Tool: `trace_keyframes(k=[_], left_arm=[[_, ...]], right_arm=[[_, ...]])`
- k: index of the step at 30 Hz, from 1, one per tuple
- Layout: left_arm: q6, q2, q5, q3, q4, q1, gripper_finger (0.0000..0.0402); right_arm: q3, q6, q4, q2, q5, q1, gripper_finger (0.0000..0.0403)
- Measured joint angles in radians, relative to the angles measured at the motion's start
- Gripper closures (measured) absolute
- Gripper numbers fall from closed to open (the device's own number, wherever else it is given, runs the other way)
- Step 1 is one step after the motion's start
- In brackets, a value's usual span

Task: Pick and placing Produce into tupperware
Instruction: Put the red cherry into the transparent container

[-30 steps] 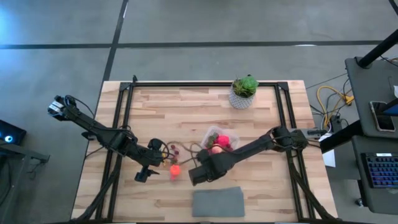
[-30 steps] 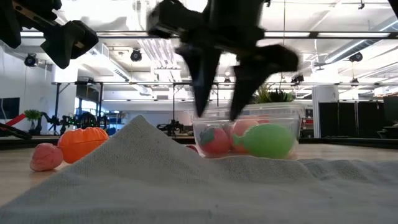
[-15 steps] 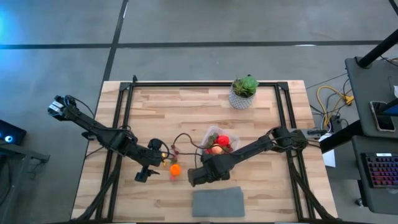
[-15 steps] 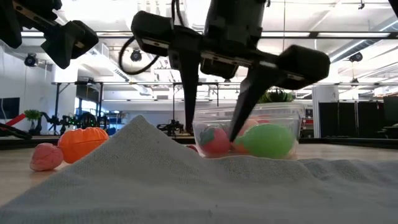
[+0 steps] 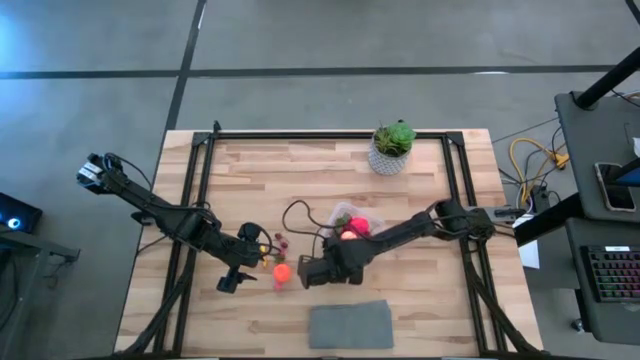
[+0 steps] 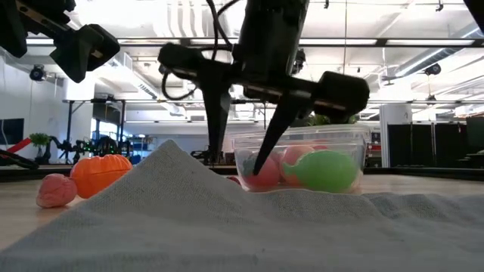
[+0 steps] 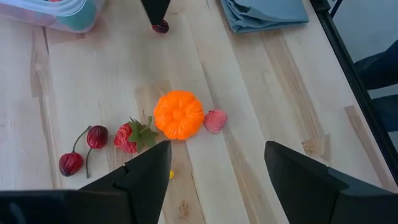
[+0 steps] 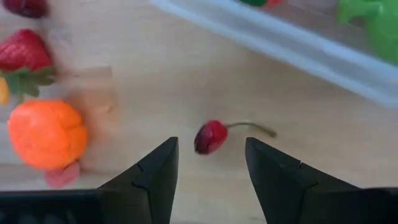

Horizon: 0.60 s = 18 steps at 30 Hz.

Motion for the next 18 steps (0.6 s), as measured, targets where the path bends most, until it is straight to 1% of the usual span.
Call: trace_keyframes(k=[6, 18], left_arm=[[-0.001, 0.0, 0.0, 0.0, 0.0, 0.0, 0.0157], [0.0, 0.0, 0.0, 0.0, 0.0, 0.0, 0.0157]], right_arm=[[-0.025, 0.0, 0.044, 0.0, -0.029, -0.018, 0.0224], [-0.048, -0.001, 0.073, 0.0, -0.042, -0.016, 0.0225]])
